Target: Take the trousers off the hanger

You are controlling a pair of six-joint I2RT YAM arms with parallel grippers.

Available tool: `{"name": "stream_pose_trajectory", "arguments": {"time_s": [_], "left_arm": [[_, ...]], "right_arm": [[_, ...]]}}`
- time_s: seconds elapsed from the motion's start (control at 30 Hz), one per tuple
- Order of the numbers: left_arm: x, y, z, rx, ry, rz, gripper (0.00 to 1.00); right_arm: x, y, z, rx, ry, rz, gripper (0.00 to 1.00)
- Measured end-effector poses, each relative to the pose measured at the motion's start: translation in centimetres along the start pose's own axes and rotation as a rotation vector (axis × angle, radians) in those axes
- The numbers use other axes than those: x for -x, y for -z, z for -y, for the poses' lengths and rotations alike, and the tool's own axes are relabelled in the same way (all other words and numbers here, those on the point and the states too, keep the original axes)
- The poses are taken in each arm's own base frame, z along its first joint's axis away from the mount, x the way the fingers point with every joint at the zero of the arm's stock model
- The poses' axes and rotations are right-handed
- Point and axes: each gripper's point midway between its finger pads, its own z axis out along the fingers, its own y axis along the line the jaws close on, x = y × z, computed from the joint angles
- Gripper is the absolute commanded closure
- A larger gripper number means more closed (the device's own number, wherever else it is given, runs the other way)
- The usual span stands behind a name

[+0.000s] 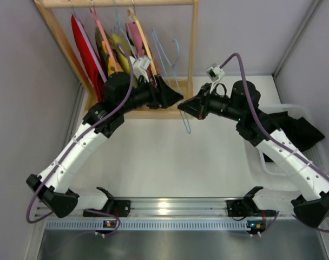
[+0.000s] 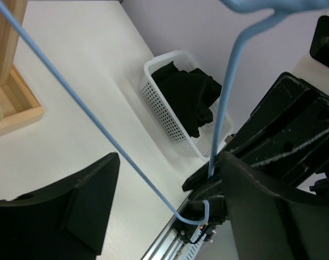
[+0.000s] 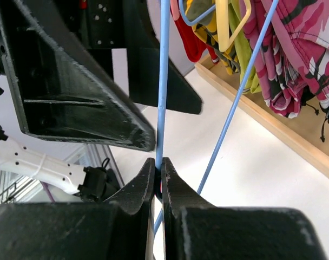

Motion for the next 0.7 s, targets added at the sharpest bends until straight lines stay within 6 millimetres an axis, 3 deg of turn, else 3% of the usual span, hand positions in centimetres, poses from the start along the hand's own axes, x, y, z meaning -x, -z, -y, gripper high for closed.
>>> {"name": "stream_pose_trajectory", "arguments": {"time_s": [0.1,0.4,0.57,0.7], "left_arm": [[0.3,1.6,0.4,-0.007,-0.049,0.026,0.01],[1.6,5.9,0.1,-0.014,-0.145,0.093,0.01],[2.6,7.3,0.0,-0.008,-0.195,0.128,0.01],[2.9,8.2,-0.1,0.004,-0.214,0.146,0.01]], "right_arm": [[0.7,1.0,-0.4,-0.013,-0.01,0.028,1.0],[2.3,2.9,1.4,-0.088,-0.039,0.063,1.0],[4.5,0.2,3.1,-0.087,-0.091,-0.004,1.0],[6.8,-1.5,6.4,-0.132,-0.133,-0.029,1.0]]}}
